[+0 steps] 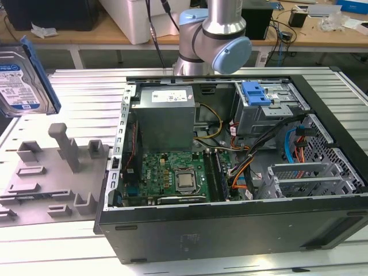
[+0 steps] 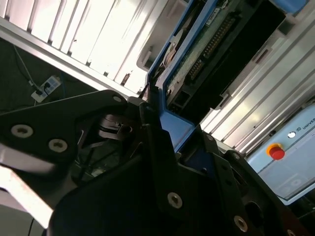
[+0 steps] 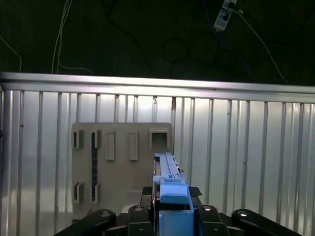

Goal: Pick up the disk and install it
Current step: 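Pick up the disk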

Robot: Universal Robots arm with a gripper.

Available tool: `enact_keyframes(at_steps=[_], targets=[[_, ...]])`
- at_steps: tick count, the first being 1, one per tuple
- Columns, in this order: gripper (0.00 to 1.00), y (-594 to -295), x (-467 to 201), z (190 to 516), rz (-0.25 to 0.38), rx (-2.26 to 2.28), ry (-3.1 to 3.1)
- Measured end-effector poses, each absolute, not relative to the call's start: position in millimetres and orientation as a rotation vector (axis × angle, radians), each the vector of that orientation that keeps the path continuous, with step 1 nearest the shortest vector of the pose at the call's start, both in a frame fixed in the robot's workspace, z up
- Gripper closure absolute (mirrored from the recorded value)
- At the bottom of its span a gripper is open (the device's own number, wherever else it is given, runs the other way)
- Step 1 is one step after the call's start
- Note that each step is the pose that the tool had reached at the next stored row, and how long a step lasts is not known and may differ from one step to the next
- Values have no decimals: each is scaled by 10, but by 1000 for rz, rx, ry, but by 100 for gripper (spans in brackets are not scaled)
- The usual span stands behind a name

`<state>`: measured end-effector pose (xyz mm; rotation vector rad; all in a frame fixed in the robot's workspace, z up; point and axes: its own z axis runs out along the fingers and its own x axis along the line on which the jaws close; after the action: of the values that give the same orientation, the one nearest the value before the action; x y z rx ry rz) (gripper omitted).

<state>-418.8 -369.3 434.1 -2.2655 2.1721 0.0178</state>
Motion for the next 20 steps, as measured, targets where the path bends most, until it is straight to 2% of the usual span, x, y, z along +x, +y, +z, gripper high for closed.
enact_keyframes(at_steps=[9,16,20], targets=[[63,-3717,-4146,4437,64,-2258,2165],[63,-3718,-4144,4437,66,-2257,2164],[63,-3731,-4100,4450,91,-2268,2174]])
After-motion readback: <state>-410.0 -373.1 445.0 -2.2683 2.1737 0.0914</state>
